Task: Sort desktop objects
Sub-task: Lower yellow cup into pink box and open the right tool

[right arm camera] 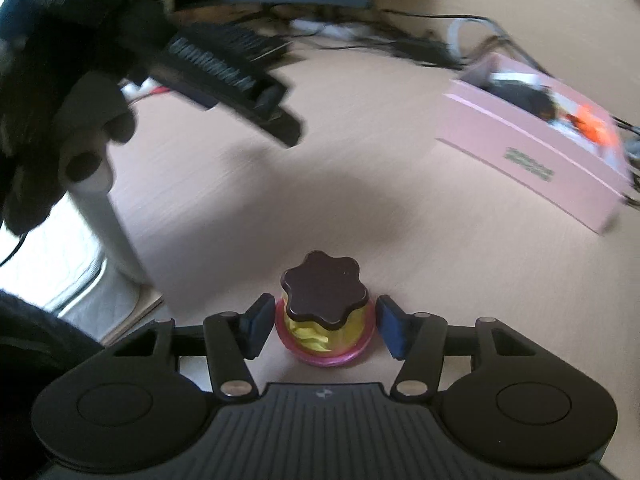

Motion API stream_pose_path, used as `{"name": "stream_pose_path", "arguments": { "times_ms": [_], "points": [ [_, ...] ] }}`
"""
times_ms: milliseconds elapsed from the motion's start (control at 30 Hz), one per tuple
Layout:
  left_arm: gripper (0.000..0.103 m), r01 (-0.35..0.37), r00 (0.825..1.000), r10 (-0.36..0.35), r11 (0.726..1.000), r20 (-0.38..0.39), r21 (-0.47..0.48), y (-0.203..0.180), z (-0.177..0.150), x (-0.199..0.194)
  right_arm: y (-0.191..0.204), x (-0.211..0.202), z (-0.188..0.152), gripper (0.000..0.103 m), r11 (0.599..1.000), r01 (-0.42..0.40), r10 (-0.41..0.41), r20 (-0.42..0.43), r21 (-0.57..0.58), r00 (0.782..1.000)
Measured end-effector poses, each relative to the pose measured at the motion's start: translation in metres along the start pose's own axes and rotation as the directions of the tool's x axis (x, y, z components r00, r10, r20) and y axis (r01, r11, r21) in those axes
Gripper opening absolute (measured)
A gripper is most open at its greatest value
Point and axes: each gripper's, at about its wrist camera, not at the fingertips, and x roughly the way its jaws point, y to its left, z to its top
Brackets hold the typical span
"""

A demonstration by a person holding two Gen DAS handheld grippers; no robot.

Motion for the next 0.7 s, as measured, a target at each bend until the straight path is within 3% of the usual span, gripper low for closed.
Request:
{"name": "stream_pose_path", "arguments": {
  "times_ms": [167,300,500,700],
  "points": [
    [0.101,0.054,0.998,-0.054,0.998,-0.021,0.016,-0.008,0.0,0.012,-0.028,-0.016,0.001,0.055,0.992,0.101,-0.101,0.002,0.07,0.995],
    [0.101,0.13,0.991,-0.131,0.991,0.01,0.04,-0.018,0.002,0.01,-0.055,-0.037,0.015,0.055,0.973,0.195,-0.202,0.039,0.125,0.979],
    [0.101,0.132,0.99,-0.135,0.987,0.03,0.095,-0.031,0.017,0.012,-0.105,-0.061,0.078,0.055,0.931,0.252,-0.301,0.164,0.264,0.939],
    [0.101,0.118,0.989,-0.125,0.988,0.076,0.098,-0.031,0.042,0.009,-0.163,-0.045,0.164,0.056,0.888,0.2,-0.328,0.264,0.415,0.907]
  ]
}}
